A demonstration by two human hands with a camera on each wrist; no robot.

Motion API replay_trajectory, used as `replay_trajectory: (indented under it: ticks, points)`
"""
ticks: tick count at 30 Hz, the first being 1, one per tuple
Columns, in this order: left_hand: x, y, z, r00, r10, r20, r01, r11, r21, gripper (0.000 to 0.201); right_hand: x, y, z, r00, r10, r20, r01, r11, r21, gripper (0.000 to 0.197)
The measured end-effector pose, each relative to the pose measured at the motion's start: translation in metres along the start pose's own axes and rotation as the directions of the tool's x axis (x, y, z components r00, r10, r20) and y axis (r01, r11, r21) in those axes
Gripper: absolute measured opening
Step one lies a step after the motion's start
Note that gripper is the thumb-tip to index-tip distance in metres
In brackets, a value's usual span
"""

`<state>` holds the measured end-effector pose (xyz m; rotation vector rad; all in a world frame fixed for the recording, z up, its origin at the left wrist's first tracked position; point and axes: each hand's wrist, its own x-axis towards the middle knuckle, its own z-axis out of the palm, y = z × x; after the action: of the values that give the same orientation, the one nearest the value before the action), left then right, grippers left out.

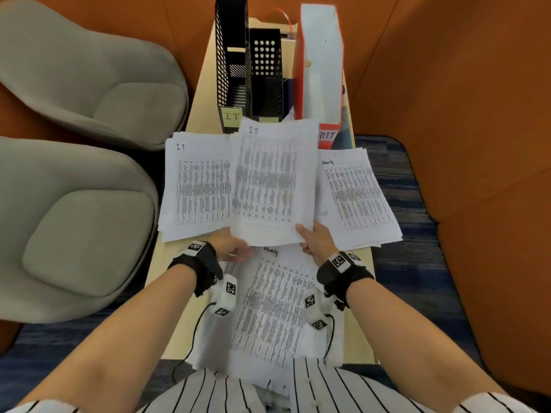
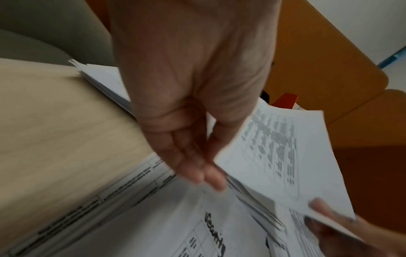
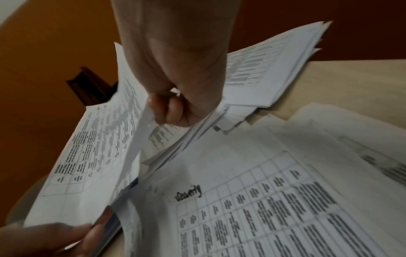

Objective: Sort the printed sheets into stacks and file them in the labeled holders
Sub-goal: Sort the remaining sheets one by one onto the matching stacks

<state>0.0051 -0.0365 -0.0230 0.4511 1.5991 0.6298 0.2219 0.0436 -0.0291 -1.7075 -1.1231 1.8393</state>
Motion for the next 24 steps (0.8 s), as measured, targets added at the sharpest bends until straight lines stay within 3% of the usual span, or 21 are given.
replay_trajectory:
  ticks: [2,4,6,7,9,12,14,17,20,22,23,24]
  points:
    - [0.0,-0.003,-0.007,0.981,0.029,-0.19,-0.044,0.996,-0.076,0.028,-0.001,-0.014,0.014,0.995,-0.063,0.075,0.062,0.998,0.014,0.024]
    - [0.01,-0.002,-0.029,0.926,-0.01,-0.377,-0.074,0.976,-0.206,0.029,0.004,-0.026,0.023,0.991,-0.077,0.109,0.077,0.997,-0.001,0.033]
    - [0.016,0.001,-0.055,0.884,-0.136,-0.448,-0.047,0.926,-0.375,0.026,0.012,-0.028,0.026,0.991,-0.074,0.108,0.096,0.972,-0.213,0.041]
    - [0.02,0.0,-0.07,0.865,-0.174,-0.47,-0.04,0.911,-0.411,0.023,0.016,-0.026,0.025,0.99,-0.068,0.121,0.112,0.909,-0.402,0.043]
    - [0.025,-0.003,-0.093,0.845,-0.182,-0.503,-0.027,0.925,-0.379,0.022,0.02,-0.016,0.024,0.981,-0.011,0.192,0.151,0.664,-0.733,0.048]
    - [0.028,-0.007,-0.115,0.842,-0.151,-0.518,-0.017,0.952,-0.305,0.02,0.025,0.004,0.028,0.972,0.095,0.214,0.171,0.336,-0.926,0.079]
    - [0.034,-0.01,-0.126,0.831,-0.129,-0.542,0.004,0.974,-0.226,0.035,0.028,0.013,0.028,0.979,0.068,0.191,0.173,0.211,-0.962,0.093]
    - [0.041,-0.013,-0.132,0.84,-0.09,-0.535,0.041,0.994,-0.104,0.04,0.03,0.027,0.027,0.983,0.039,0.177,0.169,0.153,-0.974,0.115]
    - [0.042,-0.007,-0.126,0.813,-0.067,-0.579,0.031,0.997,-0.071,0.039,0.028,0.048,0.024,0.986,-0.007,0.168,0.167,0.105,-0.98,0.108]
    - [0.036,-0.003,-0.123,0.801,-0.126,-0.586,0.07,0.991,-0.116,0.042,0.026,0.056,0.021,0.989,-0.033,0.147,0.15,0.11,-0.983,0.104]
    - [0.035,-0.002,-0.12,0.771,-0.145,-0.62,0.146,0.988,-0.05,0.051,0.027,0.058,0.019,0.992,-0.033,0.124,0.127,0.12,-0.985,0.104]
    - [0.034,-0.001,-0.115,0.701,-0.151,-0.697,0.232,0.972,0.023,0.061,0.027,0.058,0.019,0.993,-0.038,0.11,0.114,0.122,-0.986,0.106]
